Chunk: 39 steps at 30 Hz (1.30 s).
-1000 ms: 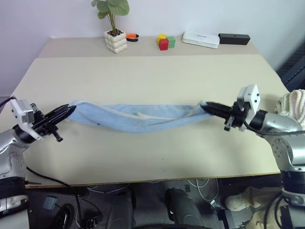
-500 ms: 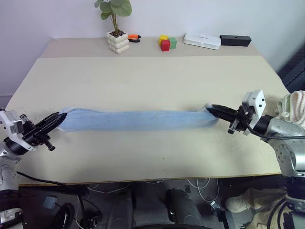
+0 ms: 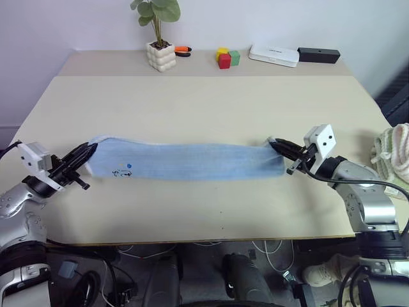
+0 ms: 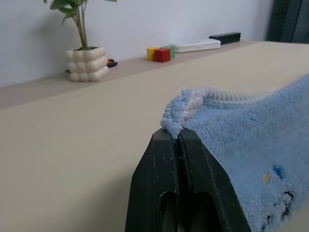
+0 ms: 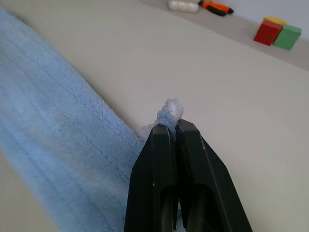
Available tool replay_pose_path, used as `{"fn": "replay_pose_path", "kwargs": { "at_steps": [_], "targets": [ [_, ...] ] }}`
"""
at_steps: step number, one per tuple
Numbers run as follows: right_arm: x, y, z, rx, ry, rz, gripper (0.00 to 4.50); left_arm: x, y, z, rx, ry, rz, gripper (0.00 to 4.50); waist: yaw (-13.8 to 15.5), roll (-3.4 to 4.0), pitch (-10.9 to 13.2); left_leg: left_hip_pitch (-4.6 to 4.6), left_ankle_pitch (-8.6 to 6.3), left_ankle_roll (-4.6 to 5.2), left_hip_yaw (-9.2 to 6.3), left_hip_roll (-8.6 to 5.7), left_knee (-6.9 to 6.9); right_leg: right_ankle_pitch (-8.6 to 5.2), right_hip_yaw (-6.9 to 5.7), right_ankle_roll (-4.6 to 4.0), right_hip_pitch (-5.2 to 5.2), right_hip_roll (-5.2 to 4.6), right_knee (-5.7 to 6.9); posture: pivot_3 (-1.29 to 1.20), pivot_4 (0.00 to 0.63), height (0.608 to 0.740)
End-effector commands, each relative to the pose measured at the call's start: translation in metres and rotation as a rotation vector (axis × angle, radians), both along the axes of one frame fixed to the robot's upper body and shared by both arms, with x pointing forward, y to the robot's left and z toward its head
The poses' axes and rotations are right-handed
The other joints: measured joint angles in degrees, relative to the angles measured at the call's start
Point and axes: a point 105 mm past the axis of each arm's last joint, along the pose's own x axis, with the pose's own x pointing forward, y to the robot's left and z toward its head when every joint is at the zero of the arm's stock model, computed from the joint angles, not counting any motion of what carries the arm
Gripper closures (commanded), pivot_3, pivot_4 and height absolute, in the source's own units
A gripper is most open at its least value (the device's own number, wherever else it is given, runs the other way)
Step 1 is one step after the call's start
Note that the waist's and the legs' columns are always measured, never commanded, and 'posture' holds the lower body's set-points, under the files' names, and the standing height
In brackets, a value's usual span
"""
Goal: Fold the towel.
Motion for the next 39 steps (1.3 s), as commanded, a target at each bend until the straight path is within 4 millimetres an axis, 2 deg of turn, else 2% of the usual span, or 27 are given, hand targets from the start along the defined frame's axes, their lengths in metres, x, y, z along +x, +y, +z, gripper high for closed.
{"fn": "replay_pose_path", "kwargs": {
  "at_steps": [1,5,15,22,27,39],
  "targets": [
    [0.006,0.001,0.011,-0.029,-0.073,-0.016,4.47,0.004,-0.001,0.004,0.023,-0.030,0.012,4.50,0.0,0.00,0.0,0.00,0.00,0.00,0.00,0.00,0.00,0.00,0.00,0.01,0.00,0.00,0.00,0.00,0.150,0.740],
    [0.007,0.003,0.006,-0.038,-0.077,-0.025,4.47,0.007,-0.003,0.001,0.025,-0.020,0.009,4.50,0.0,0.00,0.0,0.00,0.00,0.00,0.00,0.00,0.01,0.01,0.00,0.01,0.00,0.00,0.01,0.00,0.150,0.740],
    [0.005,0.011,-0.007,-0.076,-0.067,-0.015,4.47,0.011,-0.006,-0.023,0.038,0.069,0.032,4.50,0.0,0.00,0.0,-0.02,0.00,0.01,-0.01,0.00,0.07,0.02,0.00,0.03,0.01,0.01,0.03,0.00,0.150,0.740],
    [0.007,0.006,-0.003,-0.064,-0.080,-0.039,4.47,0.009,0.000,-0.024,0.028,0.073,0.050,4.50,0.1,0.00,0.0,-0.02,0.00,0.01,-0.01,0.00,0.08,0.02,0.00,0.03,0.01,0.00,0.04,0.00,0.150,0.740],
    [0.008,-0.005,0.010,-0.033,-0.107,-0.049,4.47,0.005,0.010,-0.012,-0.018,0.031,0.073,4.50,0.1,0.00,0.0,-0.02,0.00,0.00,-0.01,0.00,0.08,0.02,0.00,0.03,0.01,0.00,0.04,0.00,0.150,0.740],
    [0.004,0.007,-0.005,-0.048,-0.090,-0.027,4.47,0.005,0.004,-0.021,-0.009,0.053,0.063,4.50,0.0,0.00,0.0,-0.02,0.00,0.01,-0.01,0.00,0.10,0.02,0.00,0.03,0.02,0.00,0.05,0.00,0.150,0.740]
  ]
}}
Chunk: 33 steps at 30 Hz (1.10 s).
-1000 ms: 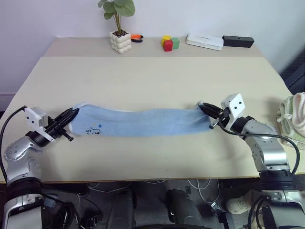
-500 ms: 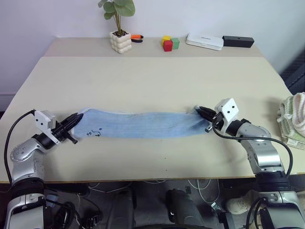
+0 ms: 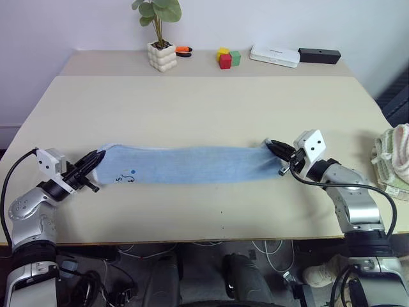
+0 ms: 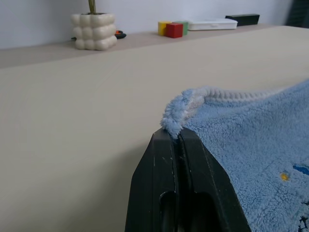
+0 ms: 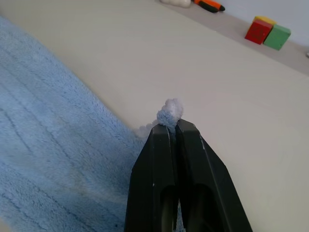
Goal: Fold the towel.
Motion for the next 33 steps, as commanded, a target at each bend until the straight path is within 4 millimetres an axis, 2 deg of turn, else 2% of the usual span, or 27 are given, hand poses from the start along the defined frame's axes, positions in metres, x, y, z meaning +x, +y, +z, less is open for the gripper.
{"fn": "replay_pose_path", "kwargs": {
  "at_steps": [1,16,20,22,23,24,27,31,33],
  "targets": [
    [0.000,0.002,0.011,0.001,-0.053,0.000,4.47,-0.001,0.003,0.006,0.012,-0.031,0.016,4.50,0.0,0.00,0.0,0.00,0.00,0.00,0.00,0.00,0.00,0.00,0.00,0.00,0.00,0.00,0.00,0.00,0.150,0.740],
    [0.009,0.002,0.014,0.021,-0.082,-0.057,4.47,0.008,0.007,0.004,-0.017,-0.038,0.058,4.50,0.0,0.00,0.0,0.00,0.00,0.00,0.00,0.00,0.01,0.00,0.00,0.01,0.00,0.00,0.02,0.00,0.150,0.740],
    [0.008,0.004,0.006,0.013,-0.055,-0.045,4.47,0.010,0.004,-0.005,-0.056,0.028,0.035,4.50,0.0,0.00,0.0,0.00,0.00,0.00,0.00,0.00,0.03,0.00,0.00,0.01,0.01,0.00,0.02,0.00,0.150,0.740],
    [0.005,0.007,-0.004,0.049,0.033,-0.009,4.47,0.010,0.003,-0.013,-0.122,0.092,0.011,4.50,-0.1,0.00,0.0,0.00,0.00,0.00,0.00,0.00,0.02,0.01,0.00,0.01,0.01,0.01,0.02,0.00,0.150,0.740],
    [0.004,0.008,-0.006,0.055,0.059,0.003,4.50,0.010,0.003,-0.014,-0.137,0.106,0.007,3.88,-0.1,0.00,0.0,0.01,0.00,0.00,0.00,0.00,0.02,0.01,0.00,0.01,0.01,0.01,0.04,0.00,0.150,0.740],
    [0.003,0.008,-0.008,0.046,0.069,0.008,4.21,0.009,0.002,-0.014,-0.133,0.106,-0.004,3.55,-0.1,0.00,0.0,0.01,0.00,0.00,-0.01,0.00,0.02,0.01,0.00,0.01,0.01,0.02,0.04,0.00,0.150,0.740],
    [0.001,0.007,-0.007,0.054,0.086,0.012,3.16,0.008,0.004,-0.015,-0.088,0.095,0.018,2.16,-0.1,0.00,0.0,0.00,0.00,0.00,-0.01,0.00,0.04,0.01,0.00,0.01,0.01,0.01,0.05,0.00,0.150,0.740],
    [0.003,0.002,-0.004,0.023,0.069,-0.001,1.10,0.008,0.011,-0.011,-0.077,0.078,0.045,0.11,0.0,0.00,0.0,0.00,0.00,0.00,-0.01,0.00,0.05,0.01,0.00,0.01,0.01,0.01,0.06,0.00,0.150,0.740],
    [0.004,-0.003,0.000,0.007,0.061,-0.007,0.16,0.006,0.013,-0.008,-0.084,0.074,0.041,0.00,0.0,0.00,0.0,0.00,0.00,0.00,-0.01,0.00,0.05,0.01,0.00,0.01,0.01,0.01,0.06,0.00,0.150,0.740]
  ]
}}
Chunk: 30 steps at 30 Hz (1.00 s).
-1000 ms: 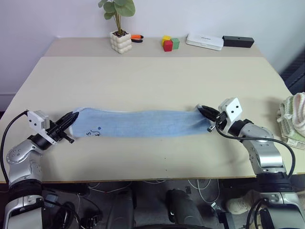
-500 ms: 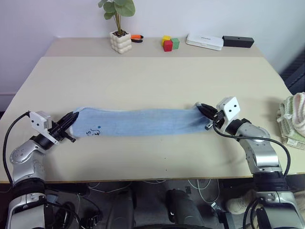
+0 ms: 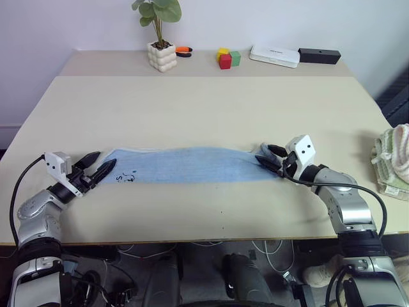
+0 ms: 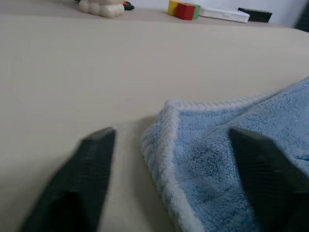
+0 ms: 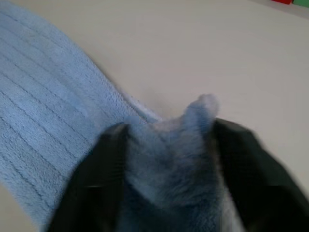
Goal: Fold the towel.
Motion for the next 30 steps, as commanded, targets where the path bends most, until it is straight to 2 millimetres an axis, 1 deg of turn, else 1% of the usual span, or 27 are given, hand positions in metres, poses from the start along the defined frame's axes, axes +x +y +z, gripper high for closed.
{"fn": "replay_pose_path", "kwargs": {
  "at_steps": [1,6,8,13,17,19,21,23,24,26,28,29,30],
  "targets": [
    [0.002,-0.009,0.021,-0.029,-0.068,-0.006,0.07,-0.002,0.009,0.015,0.014,-0.043,0.009,0.00,0.0,0.00,0.0,0.00,0.00,0.00,0.00,0.00,0.00,0.00,0.00,0.00,0.00,0.00,0.00,0.00,0.150,0.740],
    [0.009,-0.021,0.033,-0.066,-0.117,-0.052,0.07,-0.008,0.014,0.019,0.009,-0.036,-0.004,0.00,-0.1,0.00,0.0,0.00,0.00,0.00,0.00,0.00,-0.01,0.00,0.00,0.00,0.00,0.00,0.00,0.00,0.150,0.740],
    [0.010,-0.024,0.038,-0.046,-0.119,-0.055,0.07,-0.009,0.018,0.022,0.009,-0.040,0.011,0.00,-0.1,0.00,0.0,0.00,0.00,0.00,0.00,0.00,-0.01,0.00,0.00,0.00,0.00,0.00,0.00,0.00,0.150,0.740],
    [0.003,-0.021,0.037,-0.054,-0.092,0.016,0.07,-0.011,0.034,0.029,0.012,-0.022,0.059,0.00,-0.1,0.00,0.0,0.00,0.00,0.00,0.00,0.00,0.00,0.00,0.00,0.00,0.00,0.00,0.00,0.00,0.150,0.740],
    [0.003,-0.017,0.044,-0.029,-0.114,0.026,0.07,-0.012,0.044,0.033,0.016,-0.022,0.099,0.00,-0.1,0.00,0.0,0.00,0.00,0.00,0.00,0.00,0.00,0.00,0.00,0.00,0.00,0.00,0.00,0.00,0.150,0.740],
    [0.004,-0.004,0.058,0.067,-0.134,0.046,0.07,-0.009,0.040,0.044,-0.011,-0.052,0.095,0.00,-0.1,-0.01,0.0,0.00,0.00,0.00,0.00,0.00,0.00,0.00,0.00,0.00,0.00,0.00,0.00,0.00,0.150,0.740],
    [0.002,0.012,0.070,0.162,-0.140,0.076,0.07,-0.007,0.024,0.060,-0.050,-0.099,0.034,0.00,0.0,-0.01,0.0,-0.01,0.00,0.00,-0.02,0.01,0.01,0.00,-0.01,0.00,0.00,0.00,0.02,0.00,0.150,0.740],
    [-0.002,0.027,0.074,0.176,-0.148,0.113,0.07,-0.004,0.005,0.075,-0.097,-0.123,-0.019,0.00,0.0,-0.01,0.0,-0.05,0.00,0.00,-0.05,0.01,0.05,0.00,-0.01,0.00,-0.01,0.00,0.07,0.00,0.150,0.740],
    [-0.004,0.033,0.075,0.231,-0.134,0.121,0.31,-0.003,-0.007,0.082,-0.098,-0.130,-0.043,0.24,0.0,-0.01,0.0,-0.05,0.00,0.00,-0.06,0.01,0.06,0.00,-0.02,0.00,-0.01,-0.01,0.07,0.00,0.150,0.740],
    [-0.008,0.056,0.070,0.271,-0.130,0.133,0.86,-0.001,-0.046,0.100,-0.085,-0.176,-0.133,0.83,0.1,-0.10,-0.1,-0.06,0.00,0.00,-0.08,0.01,0.07,0.01,-0.02,0.01,0.00,-0.02,0.08,0.00,0.150,0.740],
    [-0.009,0.071,0.067,0.306,-0.131,0.117,1.86,-0.001,-0.068,0.111,-0.114,-0.200,-0.167,1.85,0.1,-0.11,-0.1,-0.06,0.00,0.00,-0.10,0.00,0.08,0.02,-0.03,0.04,0.02,-0.02,0.09,0.00,0.150,0.740],
    [-0.009,0.078,0.066,0.342,-0.127,0.103,2.33,0.001,-0.075,0.113,-0.147,-0.204,-0.162,2.28,0.0,-0.10,-0.1,-0.06,0.00,-0.01,-0.10,0.00,0.09,0.03,-0.03,0.04,0.02,-0.02,0.10,0.00,0.150,0.740],
    [-0.011,0.088,0.061,0.380,-0.108,0.098,2.88,0.002,-0.087,0.111,-0.197,-0.199,-0.175,2.82,0.0,-0.10,-0.1,-0.05,0.00,0.00,-0.10,0.00,0.10,0.03,-0.03,0.04,0.02,-0.01,0.12,0.00,0.150,0.740]
  ]
}}
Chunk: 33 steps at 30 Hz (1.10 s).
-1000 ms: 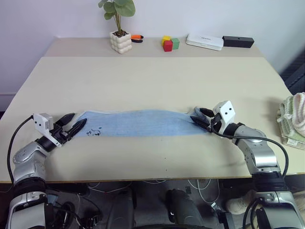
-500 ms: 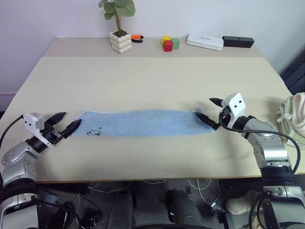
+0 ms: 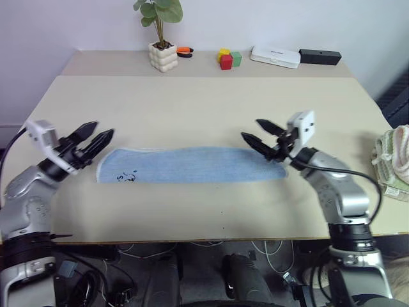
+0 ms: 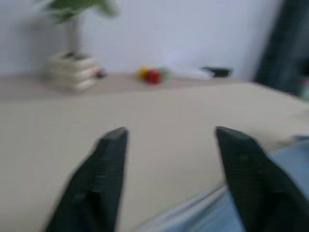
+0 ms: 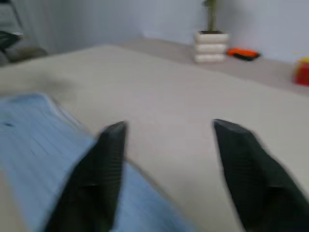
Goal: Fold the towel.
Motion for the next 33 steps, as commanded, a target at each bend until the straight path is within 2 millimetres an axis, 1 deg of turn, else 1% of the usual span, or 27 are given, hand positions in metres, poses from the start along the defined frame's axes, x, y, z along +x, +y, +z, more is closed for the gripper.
{"fn": "replay_pose_path", "kwargs": {
  "at_steps": [1,2,3,4,5,7,9,11,13,15,19,21,25,27,29,31,33],
  "targets": [
    [-0.008,0.024,-0.001,0.071,0.003,-0.014,3.42,0.001,-0.030,0.006,-0.115,-0.005,-0.032,3.35,-0.1,0.01,0.0,0.00,0.00,0.00,0.00,0.00,0.00,0.00,0.00,0.00,0.00,0.01,0.01,0.00,0.150,0.740],
    [-0.010,0.030,-0.007,0.068,0.010,-0.016,3.83,0.001,-0.040,-0.001,-0.130,0.012,-0.044,3.81,-0.1,0.03,0.0,0.01,0.00,0.00,0.00,0.00,0.01,0.00,0.01,0.00,-0.01,0.01,0.03,0.00,0.150,0.740],
    [-0.010,0.033,-0.014,0.076,0.022,-0.034,4.31,0.002,-0.048,-0.009,-0.126,0.023,-0.047,4.25,-0.1,0.03,0.0,0.01,0.00,0.00,0.00,-0.01,0.01,0.00,0.01,0.00,0.00,0.00,0.03,0.00,0.150,0.740],
    [-0.009,0.032,-0.019,0.079,0.034,-0.059,4.47,0.003,-0.053,-0.015,-0.133,0.035,-0.041,4.45,-0.1,0.02,0.0,0.01,0.00,0.01,0.00,-0.01,0.01,0.00,0.01,0.00,0.00,0.00,0.03,0.00,0.150,0.740],
    [-0.006,0.031,-0.026,0.073,0.046,-0.086,4.47,0.005,-0.057,-0.020,-0.154,0.055,-0.031,4.45,-0.1,0.02,0.0,0.01,0.00,0.01,0.00,-0.01,0.02,0.00,0.01,0.00,0.00,0.01,0.02,0.00,0.150,0.740],
    [-0.004,0.031,-0.037,0.058,0.062,-0.127,4.47,0.007,-0.064,-0.034,-0.143,0.082,-0.026,4.45,0.0,0.02,0.0,0.01,0.00,0.01,0.00,-0.01,0.06,0.01,0.01,0.00,-0.01,0.02,0.03,0.00,0.150,0.740],
    [-0.001,0.031,-0.045,0.027,0.060,-0.157,4.47,0.012,-0.062,-0.050,-0.128,0.121,0.005,4.45,0.0,0.02,0.0,0.01,0.00,0.00,0.00,-0.02,0.07,0.01,0.01,0.00,-0.01,0.03,0.03,0.00,0.150,0.740],
    [0.003,0.030,-0.052,0.002,0.068,-0.191,4.47,0.018,-0.058,-0.064,-0.094,0.149,0.056,4.45,-0.1,0.02,0.0,0.03,0.00,0.00,0.00,-0.02,0.05,0.00,0.01,-0.01,-0.01,0.04,0.02,0.00,0.150,0.740],
    [0.009,0.022,-0.057,0.003,0.081,-0.256,4.47,0.022,-0.051,-0.073,-0.109,0.177,0.096,4.45,-0.1,0.02,0.0,0.04,0.00,0.01,0.00,-0.02,0.03,0.00,0.01,-0.01,-0.01,0.05,0.02,0.00,0.150,0.740],
    [0.014,0.010,-0.062,-0.033,0.079,-0.319,4.47,0.024,-0.043,-0.079,-0.082,0.182,0.130,4.45,-0.1,0.02,0.0,0.03,0.00,0.01,0.00,-0.02,0.04,0.00,0.01,-0.01,-0.01,0.04,0.02,0.00,0.150,0.740],
    [0.022,-0.017,-0.076,-0.099,0.109,-0.432,4.47,0.026,-0.020,-0.088,-0.073,0.205,0.211,4.45,0.0,0.01,0.0,0.02,0.00,0.00,0.00,-0.02,0.05,0.00,0.01,-0.01,-0.01,0.03,0.01,0.00,0.150,0.740],
    [0.024,-0.030,-0.081,-0.159,0.102,-0.481,4.47,0.024,-0.012,-0.089,-0.054,0.202,0.235,4.45,-0.1,0.02,0.0,0.02,0.00,0.00,0.00,-0.02,0.04,0.00,0.01,-0.01,-0.01,0.04,0.01,0.00,0.150,0.740],
    [0.022,-0.041,-0.081,-0.194,0.090,-0.475,4.47,0.021,0.005,-0.089,-0.049,0.199,0.282,4.45,0.0,0.00,-0.1,0.03,0.00,0.00,0.00,-0.02,0.04,0.00,0.01,-0.01,0.01,0.03,0.01,0.00,0.150,0.740],
    [0.022,-0.047,-0.081,-0.221,0.083,-0.481,4.47,0.020,0.010,-0.087,-0.050,0.194,0.297,4.45,0.0,0.00,-0.1,0.03,0.00,0.00,0.00,-0.02,0.04,0.00,0.01,-0.01,0.01,0.02,0.00,0.00,0.150,0.740],
    [0.021,-0.055,-0.078,-0.215,0.086,-0.486,4.47,0.018,0.018,-0.086,-0.046,0.192,0.315,4.45,0.0,0.00,-0.1,0.03,0.00,0.00,0.00,-0.02,0.04,0.00,0.01,-0.02,0.02,0.02,-0.01,0.00,0.150,0.740],
    [0.021,-0.065,-0.075,-0.246,0.070,-0.492,4.47,0.014,0.026,-0.085,-0.020,0.190,0.330,4.45,0.0,0.00,-0.1,0.03,0.00,0.00,0.00,-0.02,0.04,0.00,0.01,-0.01,0.02,0.02,-0.01,0.00,0.150,0.740],
    [0.021,-0.069,-0.071,-0.250,0.062,-0.482,4.47,0.012,0.035,-0.083,-0.020,0.189,0.349,4.45,0.0,0.00,-0.1,0.03,0.00,0.00,0.00,-0.02,0.02,0.00,0.01,-0.02,0.02,0.02,-0.01,0.00,0.150,0.740]
  ]
}}
